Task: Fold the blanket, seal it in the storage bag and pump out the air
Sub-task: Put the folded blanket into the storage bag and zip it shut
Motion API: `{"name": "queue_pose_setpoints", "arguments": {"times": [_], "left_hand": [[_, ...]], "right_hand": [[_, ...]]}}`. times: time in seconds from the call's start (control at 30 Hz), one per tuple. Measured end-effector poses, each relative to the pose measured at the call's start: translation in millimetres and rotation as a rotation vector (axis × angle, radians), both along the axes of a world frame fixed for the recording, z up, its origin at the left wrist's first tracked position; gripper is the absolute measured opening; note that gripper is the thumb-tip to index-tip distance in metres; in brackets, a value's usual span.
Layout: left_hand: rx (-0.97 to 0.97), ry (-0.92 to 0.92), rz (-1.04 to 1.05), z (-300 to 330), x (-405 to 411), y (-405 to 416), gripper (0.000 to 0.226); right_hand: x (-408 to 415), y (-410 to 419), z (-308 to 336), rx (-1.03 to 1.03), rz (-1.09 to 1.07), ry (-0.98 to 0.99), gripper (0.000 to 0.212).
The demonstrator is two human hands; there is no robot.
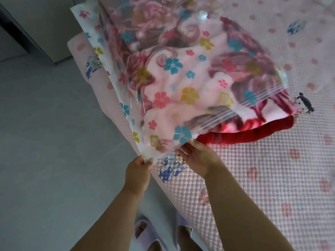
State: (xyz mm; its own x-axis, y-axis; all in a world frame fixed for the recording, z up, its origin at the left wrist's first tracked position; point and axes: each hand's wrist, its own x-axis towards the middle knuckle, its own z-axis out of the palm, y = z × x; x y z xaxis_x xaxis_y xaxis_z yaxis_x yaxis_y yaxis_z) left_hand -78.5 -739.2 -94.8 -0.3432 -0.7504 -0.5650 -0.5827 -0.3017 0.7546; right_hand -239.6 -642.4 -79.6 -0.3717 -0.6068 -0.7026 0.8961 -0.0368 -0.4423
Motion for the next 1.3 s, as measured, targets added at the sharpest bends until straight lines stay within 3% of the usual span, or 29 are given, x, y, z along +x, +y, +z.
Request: {"name": "queue_pose_setpoints", "arguments": {"times": [0.1,0.13,0.2,0.3,0.43,0.67,0.73,0.83,1.0,1.17,1.23,1.3], "left_hand": [[-0.016,-0.154,-0.044,13,-5,-4,0.029],[-0.094,-0.242,-0.005,17,-7,-8,0.033],[-0.347,-0.336,0.145,36,-19,-18,0.049],[-0.678,-0.187,0.07,79,-76,-24,0.044],[-0.874,0.035,-0.243,120,-181,-3,0.024],[-0.94,0.115,-0.861,118,-330,42,0.019],[-1.007,0.081,-0.993,114,-365,51,0.024],[-1.038,-0.015,-1.189,109,-420,58,0.031],[-1.068,-0.119,-1.478,96,-508,63,0.042],[-1.031,-0.426,-1.784,79,-576,77,0.054],[-1.06,-0.549,-1.95,70,-589,83,0.044],[-1.108,-0.526,-2.04,62,-595,84,0.022]], "right_hand": [[-22,52,7,-0.049,-0.2,-0.003,0.102],[-35,60,7,-0.039,-0.296,-0.028,0.109],[-65,67,8,-0.001,-0.462,-0.03,0.089],[-109,65,15,0.068,-0.529,0.064,0.062],[-144,68,16,0.13,-0.511,0.111,0.078],[-202,94,3,0.114,-0.664,0.035,0.093],[-213,97,3,0.118,-0.699,0.031,0.083],[-216,99,-3,0.189,-0.745,0.046,0.05],[-214,103,-12,0.256,-0.753,0.09,0.025],[-210,103,-16,0.22,-0.77,0.177,0.028],[-209,101,-17,0.183,-0.765,0.207,0.031],[-210,100,-16,0.104,-0.767,0.225,0.035]]}}
